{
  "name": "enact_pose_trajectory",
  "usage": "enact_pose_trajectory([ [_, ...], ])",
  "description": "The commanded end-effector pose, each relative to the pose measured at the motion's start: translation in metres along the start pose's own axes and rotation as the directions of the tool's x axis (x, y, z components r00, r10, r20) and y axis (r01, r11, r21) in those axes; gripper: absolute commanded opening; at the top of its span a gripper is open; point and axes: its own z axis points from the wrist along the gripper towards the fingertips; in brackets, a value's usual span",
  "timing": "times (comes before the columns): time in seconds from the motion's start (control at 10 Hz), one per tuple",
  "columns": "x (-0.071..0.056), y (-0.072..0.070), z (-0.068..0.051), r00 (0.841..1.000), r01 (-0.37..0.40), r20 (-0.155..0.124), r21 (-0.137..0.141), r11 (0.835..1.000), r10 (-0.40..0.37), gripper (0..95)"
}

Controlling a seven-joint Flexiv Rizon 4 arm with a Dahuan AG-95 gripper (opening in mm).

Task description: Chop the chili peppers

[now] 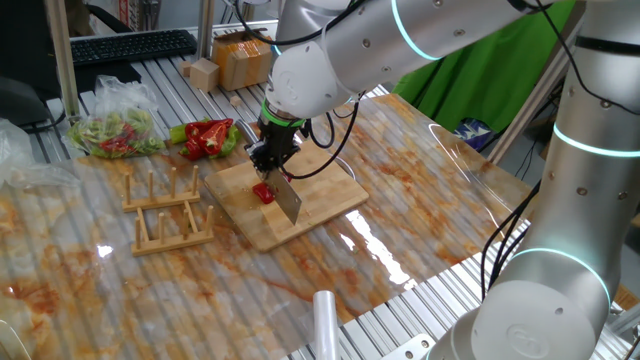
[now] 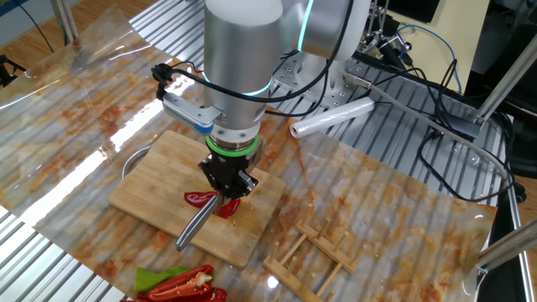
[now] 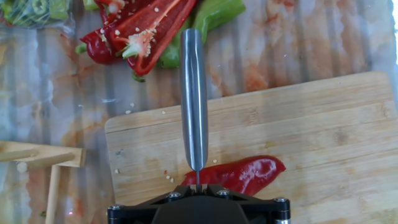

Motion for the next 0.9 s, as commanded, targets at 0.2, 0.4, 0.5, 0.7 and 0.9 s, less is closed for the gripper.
enact_pose_trajectory([
  [0.2,0.0003,0.0006,-0.0007,1.000,0.000,-0.016,-0.005,1.000,0.000,0.0],
  [0.4,0.0003,0.0006,-0.0007,1.000,0.002,-0.027,-0.008,1.000,-0.002,0.0],
  [0.5,0.0003,0.0006,-0.0007,1.000,0.004,-0.026,-0.008,1.000,-0.004,0.0],
  [0.7,0.0003,0.0006,-0.0007,1.000,0.004,-0.027,-0.014,1.000,-0.004,0.0],
  [0.9,0.0003,0.0006,-0.0007,1.000,0.002,-0.020,-0.013,1.000,-0.003,0.0],
])
